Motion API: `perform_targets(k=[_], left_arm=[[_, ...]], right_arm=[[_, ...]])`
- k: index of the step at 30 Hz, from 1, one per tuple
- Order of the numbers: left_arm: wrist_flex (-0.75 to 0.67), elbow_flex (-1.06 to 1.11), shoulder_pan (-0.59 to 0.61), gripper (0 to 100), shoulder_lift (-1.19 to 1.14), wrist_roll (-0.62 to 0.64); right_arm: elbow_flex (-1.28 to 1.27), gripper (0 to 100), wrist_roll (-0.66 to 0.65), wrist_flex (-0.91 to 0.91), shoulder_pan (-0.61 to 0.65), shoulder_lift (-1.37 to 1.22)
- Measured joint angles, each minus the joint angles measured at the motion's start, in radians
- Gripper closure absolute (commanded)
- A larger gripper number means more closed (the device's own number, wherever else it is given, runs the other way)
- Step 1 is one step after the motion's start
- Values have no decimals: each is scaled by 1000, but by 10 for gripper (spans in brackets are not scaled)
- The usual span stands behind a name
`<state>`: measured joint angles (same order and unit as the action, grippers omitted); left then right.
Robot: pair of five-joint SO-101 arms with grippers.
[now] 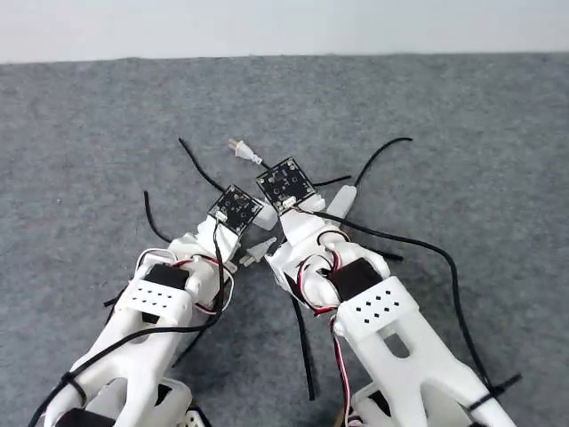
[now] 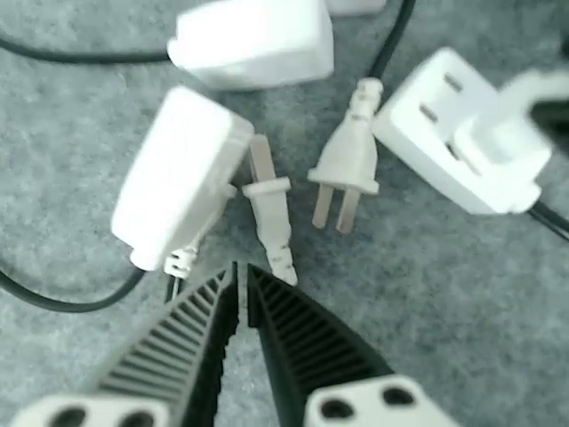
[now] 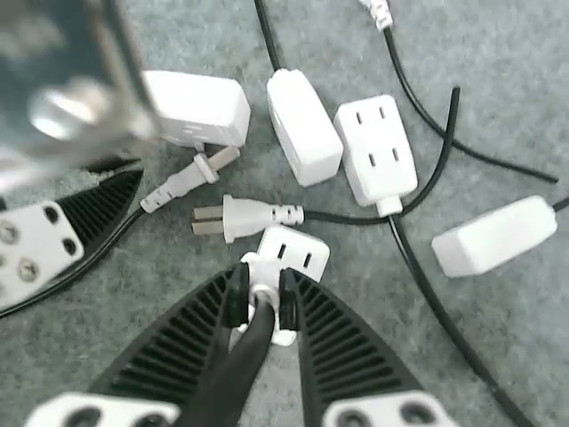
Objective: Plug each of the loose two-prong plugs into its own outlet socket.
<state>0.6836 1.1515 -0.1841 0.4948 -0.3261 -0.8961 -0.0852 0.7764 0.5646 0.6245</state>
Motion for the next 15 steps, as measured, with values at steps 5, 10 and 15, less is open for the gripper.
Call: perform_targets(k=[5,10,15], left_arm=[[0,0,0,988,0,-43],[0,0,-2,988,0,-49],[0,0,-2,988,0,-49]], right_arm=[[0,989,-23,-14,-2,0],[-6,989,-58,-18,-20,-3],[-58,989,-74,-89,-18,-3]])
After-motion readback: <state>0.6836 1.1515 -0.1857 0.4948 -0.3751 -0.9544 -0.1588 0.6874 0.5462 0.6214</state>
